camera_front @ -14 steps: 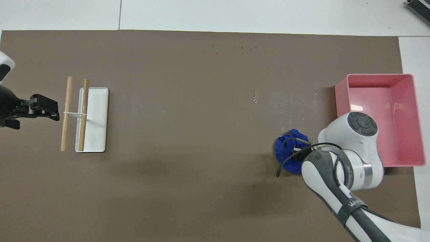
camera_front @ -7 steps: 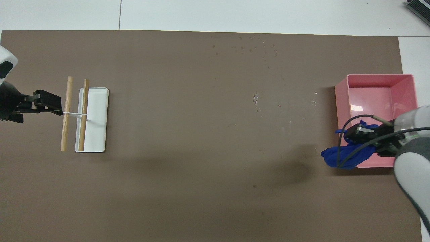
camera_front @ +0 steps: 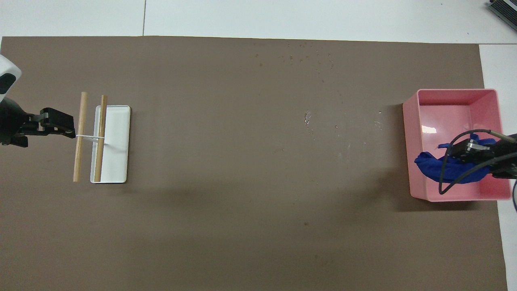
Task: Wipe water with towel using both arms
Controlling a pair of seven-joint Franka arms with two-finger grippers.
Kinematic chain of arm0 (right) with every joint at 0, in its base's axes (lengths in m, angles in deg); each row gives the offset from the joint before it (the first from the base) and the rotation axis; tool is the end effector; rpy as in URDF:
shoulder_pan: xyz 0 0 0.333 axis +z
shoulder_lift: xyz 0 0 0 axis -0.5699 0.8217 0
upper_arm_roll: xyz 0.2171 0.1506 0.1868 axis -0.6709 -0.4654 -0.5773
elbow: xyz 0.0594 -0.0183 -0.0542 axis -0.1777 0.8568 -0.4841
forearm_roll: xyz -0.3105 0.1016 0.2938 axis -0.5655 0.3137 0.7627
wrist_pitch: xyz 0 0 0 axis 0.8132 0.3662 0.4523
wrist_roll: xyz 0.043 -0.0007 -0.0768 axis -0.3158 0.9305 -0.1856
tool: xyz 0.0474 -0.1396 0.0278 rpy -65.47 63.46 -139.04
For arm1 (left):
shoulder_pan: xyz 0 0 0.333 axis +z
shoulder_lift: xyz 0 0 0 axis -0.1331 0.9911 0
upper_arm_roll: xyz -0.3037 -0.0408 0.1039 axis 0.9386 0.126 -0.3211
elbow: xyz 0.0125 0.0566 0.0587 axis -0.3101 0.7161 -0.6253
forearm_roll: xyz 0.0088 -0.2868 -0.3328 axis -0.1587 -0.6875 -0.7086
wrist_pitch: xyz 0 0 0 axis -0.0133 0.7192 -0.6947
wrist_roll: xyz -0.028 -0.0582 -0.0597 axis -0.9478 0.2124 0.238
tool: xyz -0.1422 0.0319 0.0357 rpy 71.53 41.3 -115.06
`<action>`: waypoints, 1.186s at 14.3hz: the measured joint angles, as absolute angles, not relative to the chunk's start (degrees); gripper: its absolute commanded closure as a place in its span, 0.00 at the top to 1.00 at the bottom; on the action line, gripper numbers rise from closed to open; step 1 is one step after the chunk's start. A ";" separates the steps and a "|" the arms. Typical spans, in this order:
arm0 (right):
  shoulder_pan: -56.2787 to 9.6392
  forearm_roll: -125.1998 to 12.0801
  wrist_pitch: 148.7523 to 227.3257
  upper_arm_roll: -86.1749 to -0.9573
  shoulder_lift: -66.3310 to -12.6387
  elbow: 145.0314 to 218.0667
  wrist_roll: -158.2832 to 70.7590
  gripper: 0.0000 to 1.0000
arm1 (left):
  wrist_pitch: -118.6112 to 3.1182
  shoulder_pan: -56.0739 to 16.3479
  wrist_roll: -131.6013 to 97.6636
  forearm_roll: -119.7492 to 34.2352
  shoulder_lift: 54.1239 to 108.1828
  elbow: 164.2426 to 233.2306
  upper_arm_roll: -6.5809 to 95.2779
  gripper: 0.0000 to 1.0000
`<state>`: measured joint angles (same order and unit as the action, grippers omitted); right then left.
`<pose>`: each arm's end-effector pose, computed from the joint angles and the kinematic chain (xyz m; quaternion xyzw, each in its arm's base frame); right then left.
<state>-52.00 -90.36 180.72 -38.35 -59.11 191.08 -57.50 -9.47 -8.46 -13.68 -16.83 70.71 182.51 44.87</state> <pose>0.5621 -0.1596 0.4543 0.9846 -0.1724 0.0087 0.0286 0.5940 -0.0436 0.5680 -0.9975 -0.0678 0.0197 0.0094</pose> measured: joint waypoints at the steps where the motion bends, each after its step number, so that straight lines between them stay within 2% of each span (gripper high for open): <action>1: -52.76 -90.76 181.94 -38.33 -57.94 192.03 -56.26 0.00 | -9.47 -8.46 -13.66 -16.83 70.71 182.53 44.88 1.00; 2: -53.47 -90.90 183.05 -38.34 -56.75 193.33 -55.66 0.00 | -9.48 -8.48 -13.64 -16.83 70.71 182.55 44.89 1.00; 4: -55.05 -90.93 186.02 -38.32 -53.67 196.00 -54.67 0.20 | -9.49 -8.81 -13.59 -16.84 70.71 182.56 44.93 1.00; 6: -55.52 -90.94 187.40 -38.32 -51.35 197.24 -54.62 0.59 | -9.50 -8.94 -13.59 -16.84 70.71 182.58 45.19 1.00; 7: -55.50 -90.94 187.42 -38.41 -51.00 197.53 -54.62 0.88 | -9.50 -8.95 -13.59 -16.84 70.71 182.60 45.24 1.00; 8: -55.49 -90.94 187.38 -38.53 -51.05 197.72 -54.62 1.00 | -9.50 -9.00 -13.59 -16.83 70.71 182.63 45.28 1.00; 12: -55.30 -90.93 186.74 -39.09 -52.71 197.09 -54.62 1.00 | -9.50 -9.08 -13.57 -16.84 70.71 182.92 45.30 1.00; 17: -54.97 -90.53 180.26 -45.56 -58.07 190.26 -54.68 1.00 | -9.50 -9.08 -13.57 -16.84 70.71 182.96 45.30 1.00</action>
<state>-54.97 -90.53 180.26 -45.56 -58.07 190.26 -54.68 -9.50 -9.08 -13.57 -16.84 70.71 182.96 45.30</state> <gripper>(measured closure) 0.000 0.000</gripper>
